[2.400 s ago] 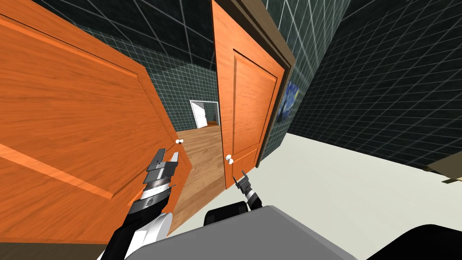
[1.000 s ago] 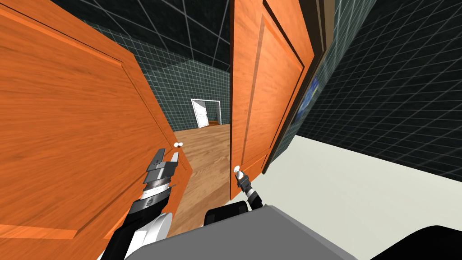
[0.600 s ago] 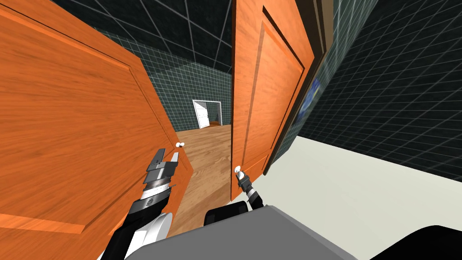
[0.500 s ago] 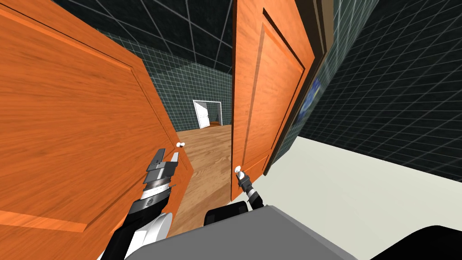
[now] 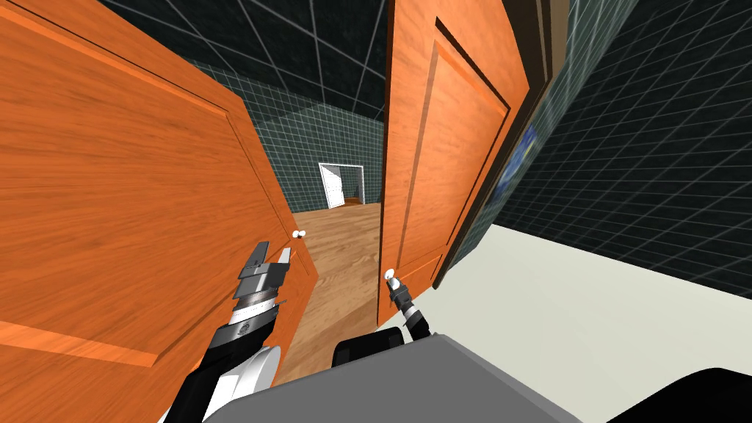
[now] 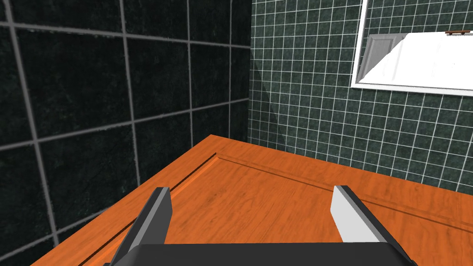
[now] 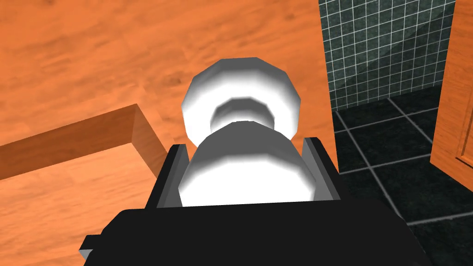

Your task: Push the door open

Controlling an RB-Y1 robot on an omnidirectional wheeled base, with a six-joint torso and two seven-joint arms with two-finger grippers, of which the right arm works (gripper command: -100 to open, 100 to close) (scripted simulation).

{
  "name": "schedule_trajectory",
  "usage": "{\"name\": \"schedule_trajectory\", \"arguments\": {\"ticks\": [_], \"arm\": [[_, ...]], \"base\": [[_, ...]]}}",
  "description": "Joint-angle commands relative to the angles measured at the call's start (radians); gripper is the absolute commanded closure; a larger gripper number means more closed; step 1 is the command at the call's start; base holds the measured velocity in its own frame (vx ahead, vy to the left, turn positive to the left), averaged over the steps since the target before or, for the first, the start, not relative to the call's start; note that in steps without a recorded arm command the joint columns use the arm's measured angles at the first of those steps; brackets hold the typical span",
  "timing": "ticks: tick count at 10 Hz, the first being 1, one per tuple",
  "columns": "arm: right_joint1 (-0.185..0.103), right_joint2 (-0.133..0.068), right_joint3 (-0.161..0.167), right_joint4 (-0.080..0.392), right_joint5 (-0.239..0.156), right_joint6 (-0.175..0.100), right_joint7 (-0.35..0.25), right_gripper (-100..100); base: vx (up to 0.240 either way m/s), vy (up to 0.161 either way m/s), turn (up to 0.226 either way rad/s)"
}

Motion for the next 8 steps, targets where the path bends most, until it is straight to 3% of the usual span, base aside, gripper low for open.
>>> {"name": "schedule_trajectory", "arguments": {"ticks": [1, 2, 7, 8], "arm": [[-0.008, -0.01, -0.011, -0.013, -0.016, 0.0, -0.028, 100], [-0.008, -0.01, -0.011, -0.013, -0.016, 0.0, -0.028, 100], [-0.024, -0.026, -0.019, 0.001, -0.092, -0.002, -0.16, 100], [-0.024, -0.026, -0.019, 0.001, -0.092, -0.002, -0.165, 100]], "base": [[0.021, 0.007, 0.028], [0.012, 0.002, 0.003], [0.022, 0.006, 0.055], [0.027, 0.009, 0.031]]}}
